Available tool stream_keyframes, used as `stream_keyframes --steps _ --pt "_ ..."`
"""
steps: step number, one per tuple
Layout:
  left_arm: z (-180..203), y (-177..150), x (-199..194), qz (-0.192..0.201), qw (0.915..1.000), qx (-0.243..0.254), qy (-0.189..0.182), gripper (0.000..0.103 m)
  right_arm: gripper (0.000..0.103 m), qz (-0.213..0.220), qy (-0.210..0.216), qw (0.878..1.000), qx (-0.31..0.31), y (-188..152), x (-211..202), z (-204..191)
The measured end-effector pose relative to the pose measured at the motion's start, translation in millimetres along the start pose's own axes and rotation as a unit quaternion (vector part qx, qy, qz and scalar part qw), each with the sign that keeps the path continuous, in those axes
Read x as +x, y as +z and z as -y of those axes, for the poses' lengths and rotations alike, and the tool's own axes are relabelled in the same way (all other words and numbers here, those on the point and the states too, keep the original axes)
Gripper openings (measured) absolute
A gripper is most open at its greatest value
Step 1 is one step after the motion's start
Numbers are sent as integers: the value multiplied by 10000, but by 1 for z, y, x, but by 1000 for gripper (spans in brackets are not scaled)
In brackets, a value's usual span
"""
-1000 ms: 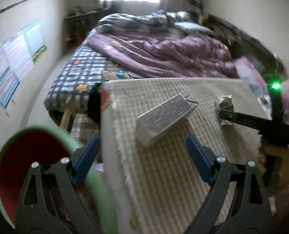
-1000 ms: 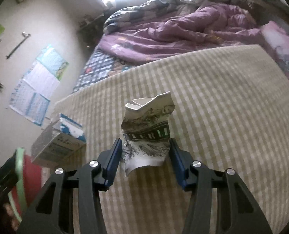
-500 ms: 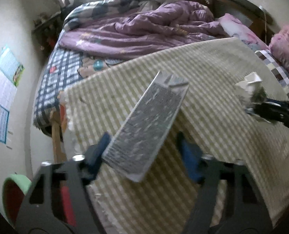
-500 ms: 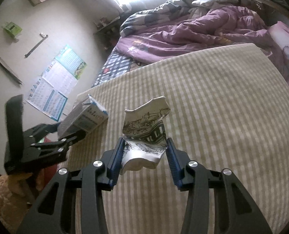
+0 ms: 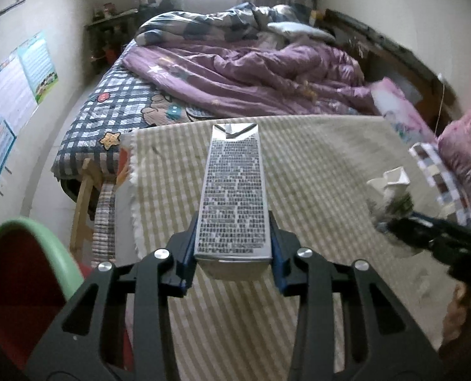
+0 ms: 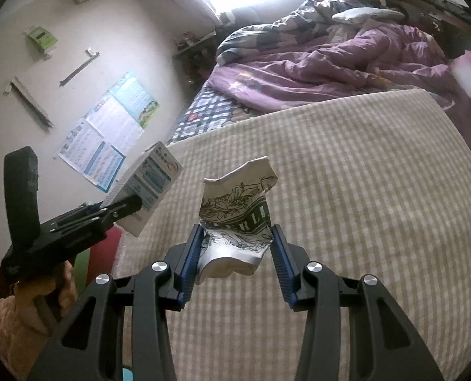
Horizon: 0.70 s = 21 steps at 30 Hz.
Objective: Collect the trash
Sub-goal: 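Grasp the milk carton with the left gripper while the right gripper grasps crumpled foil paper, then carry the milk carton and crumpled paper over the red bucket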
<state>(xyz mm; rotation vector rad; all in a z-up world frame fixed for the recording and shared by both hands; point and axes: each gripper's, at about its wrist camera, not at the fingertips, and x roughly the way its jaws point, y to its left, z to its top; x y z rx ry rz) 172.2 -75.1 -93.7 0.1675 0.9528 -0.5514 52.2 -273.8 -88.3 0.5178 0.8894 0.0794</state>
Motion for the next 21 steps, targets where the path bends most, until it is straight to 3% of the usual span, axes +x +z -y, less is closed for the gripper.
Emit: stream_keyframes --steps 11,21 --pt "-17 -28 -45 316 9972 -655 -181 37 42 -46 253 9995 -195 -9 -5 -28" --pt "-23 -49 -85 708 9926 -979 83 37 42 47 474 9978 -456 -12 -17 -61"
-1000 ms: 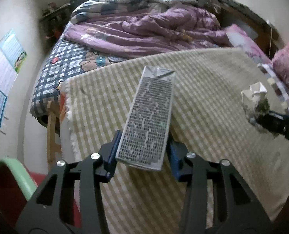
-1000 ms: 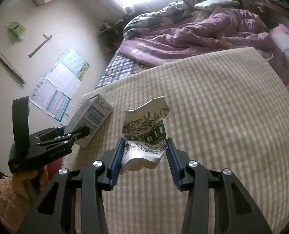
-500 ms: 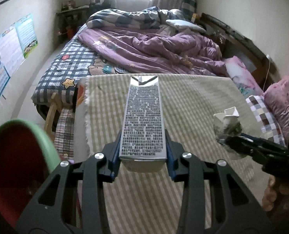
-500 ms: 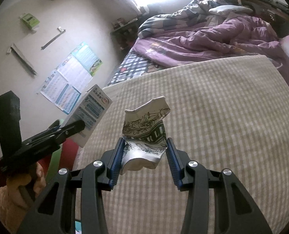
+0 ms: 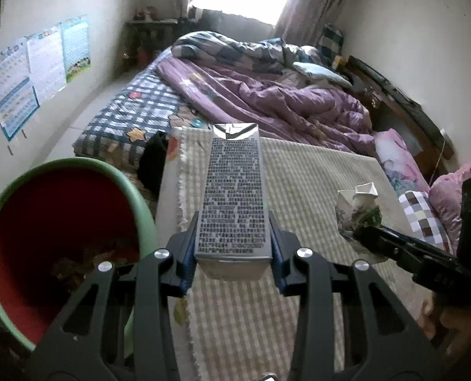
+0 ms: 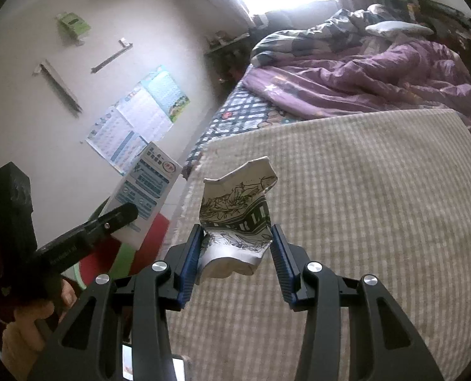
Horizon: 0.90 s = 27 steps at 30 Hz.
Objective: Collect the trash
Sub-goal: 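Carry the milk carton and crumpled paper over the red bucket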
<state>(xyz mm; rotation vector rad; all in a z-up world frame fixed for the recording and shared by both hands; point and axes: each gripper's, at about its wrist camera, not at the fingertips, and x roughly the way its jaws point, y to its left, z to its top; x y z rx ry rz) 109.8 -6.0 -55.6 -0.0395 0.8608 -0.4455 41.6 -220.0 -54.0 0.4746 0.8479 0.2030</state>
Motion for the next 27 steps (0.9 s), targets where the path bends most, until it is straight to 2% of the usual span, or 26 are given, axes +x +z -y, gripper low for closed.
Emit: stream_keyframes --steps 7,12,27 --pt "1 -13 -22 211 9991 -295 203 37 42 -40 73 9998 -160 -4 0 -17" --pt "3 -15 -32 334 9986 -186 376 37 42 -112 132 9996 -235 -4 2 -25" --pt "-19 -17 -55 520 9971 -318 462 37 42 8 243 9985 -489 -5 4 -57"
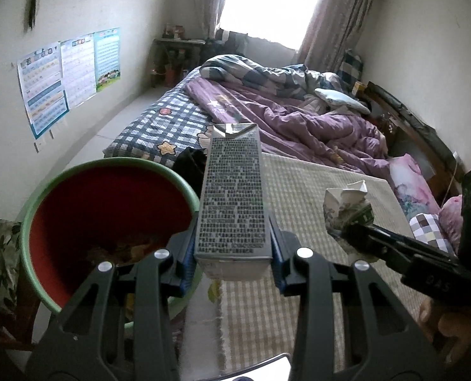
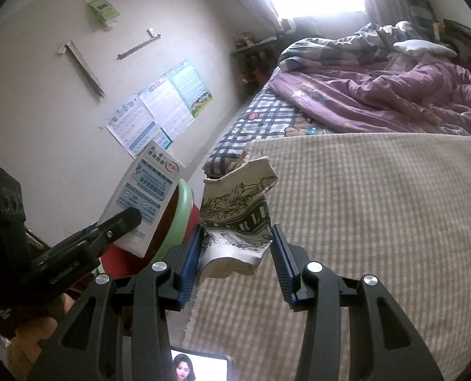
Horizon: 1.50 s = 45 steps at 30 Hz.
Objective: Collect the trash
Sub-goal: 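Carry the milk carton and crumpled paper over the red bucket, then open both grippers to drop the carton and paper into the bucket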
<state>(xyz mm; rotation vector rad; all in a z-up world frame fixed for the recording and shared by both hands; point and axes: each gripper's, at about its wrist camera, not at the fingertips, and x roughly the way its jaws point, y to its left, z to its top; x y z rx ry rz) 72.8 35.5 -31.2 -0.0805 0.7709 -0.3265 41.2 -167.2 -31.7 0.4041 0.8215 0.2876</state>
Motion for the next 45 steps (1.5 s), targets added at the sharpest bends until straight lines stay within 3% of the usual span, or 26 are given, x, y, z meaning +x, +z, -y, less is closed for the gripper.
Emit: stream_keyframes --steps 10,25,26,27,29,33,35,39,41,45 --pt "-22 0 -6 22 9998 -134 113 37 42 -41 106 9999 -130 4 14 -22" --pt "-95 -10 -6 -170 9946 -646 793 37 42 -292 593 9961 -590 16 69 -84" --pt "-100 -11 -6 -164 9938 -688 855 41 42 -306 639 9956 -621 16 72 -88" --pt "-105 -12 -7 -147 9927 -760 924 56 43 -356 720 9945 -666 17 79 -94" --pt "-111 -14 -11 -40 9914 -862 988 70 49 -372 779 9942 -639 18 87 -98" --pt "-118 -13 -18 61 9892 -901 1156 80 56 -399 884 9937 -558 19 95 -104" --pt "-120 -12 -22 143 9885 -927 1182 85 70 -249 889 9946 -472 19 89 -102" --pt "-113 -8 -33 457 9862 -862 1338 97 79 134 708 9962 -492 24 68 -95" --pt "-103 -6 -39 718 9827 -731 1545 97 89 368 548 9961 -582 26 54 -89" --pt "-76 -3 -53 1343 9734 -431 1806 97 95 872 248 9927 -792 25 22 -75"
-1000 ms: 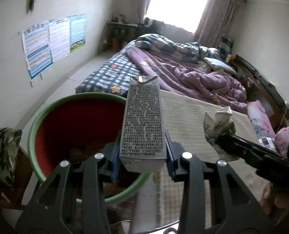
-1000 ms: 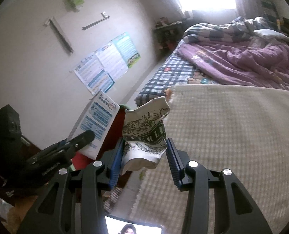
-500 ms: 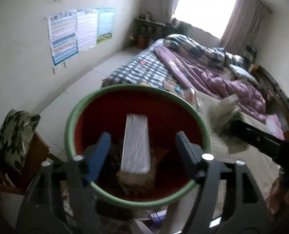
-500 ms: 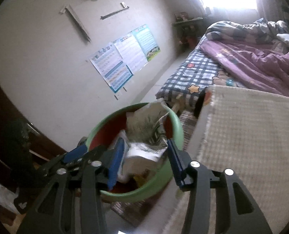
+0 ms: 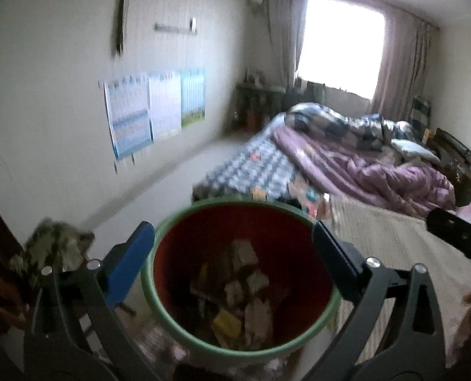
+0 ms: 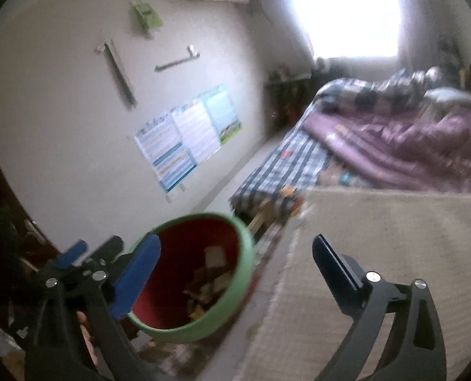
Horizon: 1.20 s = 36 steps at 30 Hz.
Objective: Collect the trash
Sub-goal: 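Open both grippers to drop the carton and paper into the bucket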
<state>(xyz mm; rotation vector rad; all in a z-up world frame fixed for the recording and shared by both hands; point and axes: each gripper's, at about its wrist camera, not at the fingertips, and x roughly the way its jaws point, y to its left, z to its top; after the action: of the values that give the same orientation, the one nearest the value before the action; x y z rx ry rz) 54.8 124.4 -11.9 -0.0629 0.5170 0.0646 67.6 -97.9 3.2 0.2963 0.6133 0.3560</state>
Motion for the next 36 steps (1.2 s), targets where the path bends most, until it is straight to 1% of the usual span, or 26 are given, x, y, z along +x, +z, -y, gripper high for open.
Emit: stream_keyframes --steps 3,6,8,10,13,15,16,18,23,29,36 --pt "18 5 -12 206 9998 -37 -13 97 96 313 -126 9993 -146 0 -24 13" --pt "36 7 -20 236 9996 -31 163 97 96 717 -281 9966 -291 -1 -51 27" --pt "52 8 -26 278 9995 -14 132 97 96 993 -356 9940 -288 -4 -67 40" --pt "67 6 -34 314 9995 -45 75 97 96 1238 -537 9905 -256 -7 -81 53" --pt "84 2 -42 343 9993 -80 100 97 96 1416 -858 9859 -252 -12 -96 75" --pt "98 -1 -49 370 9992 -41 132 97 96 1376 -1088 9841 -276 -14 -102 89" --pt "102 -2 -51 361 9993 -29 134 97 96 1366 -1119 9839 -272 -16 -105 96" --pt "113 -5 -54 299 9995 -10 106 97 96 1333 -1133 9843 -234 -19 -110 108" --pt "128 -8 -61 210 9998 -40 49 97 96 1192 -1086 9868 -127 -26 -120 131" --pt "144 -11 -67 169 9998 -45 71 97 96 1074 -986 9890 -244 -33 -125 137" --pt "149 -11 -69 125 9998 -37 117 97 96 937 -858 9915 -269 -35 -121 140"
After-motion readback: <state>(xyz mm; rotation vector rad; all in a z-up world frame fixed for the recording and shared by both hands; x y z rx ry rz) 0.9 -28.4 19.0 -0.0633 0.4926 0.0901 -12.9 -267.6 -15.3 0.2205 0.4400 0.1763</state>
